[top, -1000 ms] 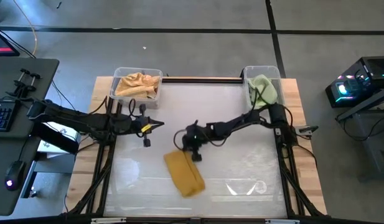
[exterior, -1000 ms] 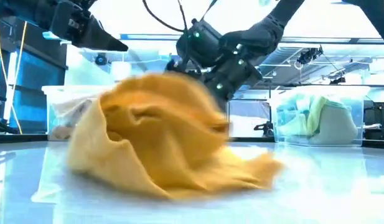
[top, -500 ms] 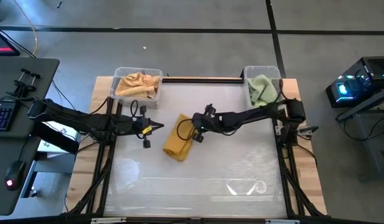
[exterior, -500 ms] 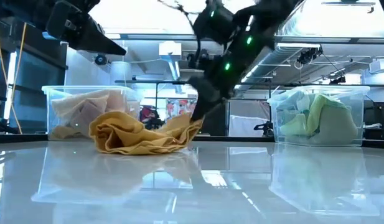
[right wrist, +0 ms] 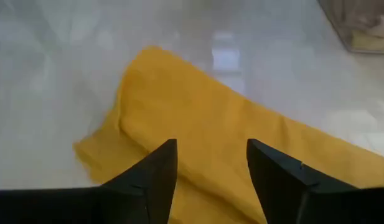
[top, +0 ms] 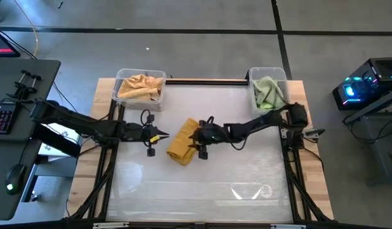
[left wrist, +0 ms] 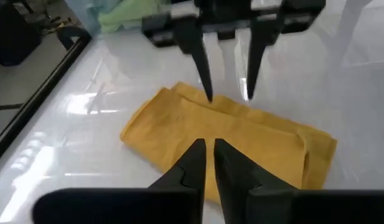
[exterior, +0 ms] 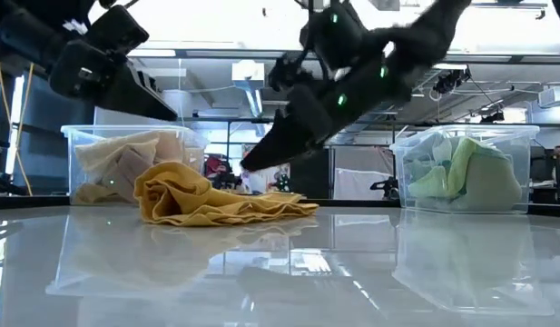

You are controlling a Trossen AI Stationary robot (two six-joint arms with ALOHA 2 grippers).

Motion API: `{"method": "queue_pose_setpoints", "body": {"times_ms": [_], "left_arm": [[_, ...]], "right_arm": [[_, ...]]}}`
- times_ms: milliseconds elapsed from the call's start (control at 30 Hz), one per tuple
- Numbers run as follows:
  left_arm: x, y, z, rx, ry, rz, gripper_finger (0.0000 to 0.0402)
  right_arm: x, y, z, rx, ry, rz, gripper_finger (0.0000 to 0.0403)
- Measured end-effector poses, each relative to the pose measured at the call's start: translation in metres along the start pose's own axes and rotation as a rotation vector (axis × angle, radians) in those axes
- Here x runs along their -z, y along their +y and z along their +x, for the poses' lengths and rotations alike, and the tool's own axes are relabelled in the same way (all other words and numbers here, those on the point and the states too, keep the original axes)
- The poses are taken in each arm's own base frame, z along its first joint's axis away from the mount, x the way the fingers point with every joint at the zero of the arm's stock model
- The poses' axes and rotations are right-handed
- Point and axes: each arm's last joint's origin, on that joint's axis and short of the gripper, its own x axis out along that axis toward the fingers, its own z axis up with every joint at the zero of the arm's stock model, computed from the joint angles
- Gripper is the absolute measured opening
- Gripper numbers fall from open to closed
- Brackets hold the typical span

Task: Sort towels by color in basket
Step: Put the dark yellow microfiber cloth into the left transparent bin

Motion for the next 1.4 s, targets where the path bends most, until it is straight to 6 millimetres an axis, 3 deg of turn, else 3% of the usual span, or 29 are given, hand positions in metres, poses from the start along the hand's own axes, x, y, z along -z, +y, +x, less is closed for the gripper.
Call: {"method": "queue_pose_setpoints", "body": {"times_ms": [267, 433, 633, 867, 1067, 1400], "left_arm": [[0.003, -0.006, 0.016, 0.021, -0.037, 0.040, 0.0097], [0.001, -0.009, 0.027, 0.011, -0.080, 0.109, 0.0151], [0.005, -0.015, 0.041, 0.020, -0.090, 0.158, 0.0198], [0.021, -0.023, 0.058, 0.082, -0.017, 0.267, 0.0227], [0.030, -0.022, 0.066, 0.001, 0.041, 0.298, 0.0235], [0.032, -0.024, 0.067, 0.078, 0.039, 0.297, 0.0225]], "right_arm": [[0.030, -0.007, 0.048, 0.013, 0.031, 0.026, 0.0183], [0.031, -0.010, 0.061, 0.025, 0.103, 0.020, 0.0131], [0.034, -0.013, 0.059, 0.092, 0.150, -0.006, 0.0015], [0.018, 0.001, 0.061, 0.075, -0.060, -0.080, 0.0014], [-0.005, 0.014, 0.049, 0.024, -0.176, -0.111, 0.0018], [-0.037, 0.037, 0.022, -0.027, -0.285, -0.214, 0.0014]]}}
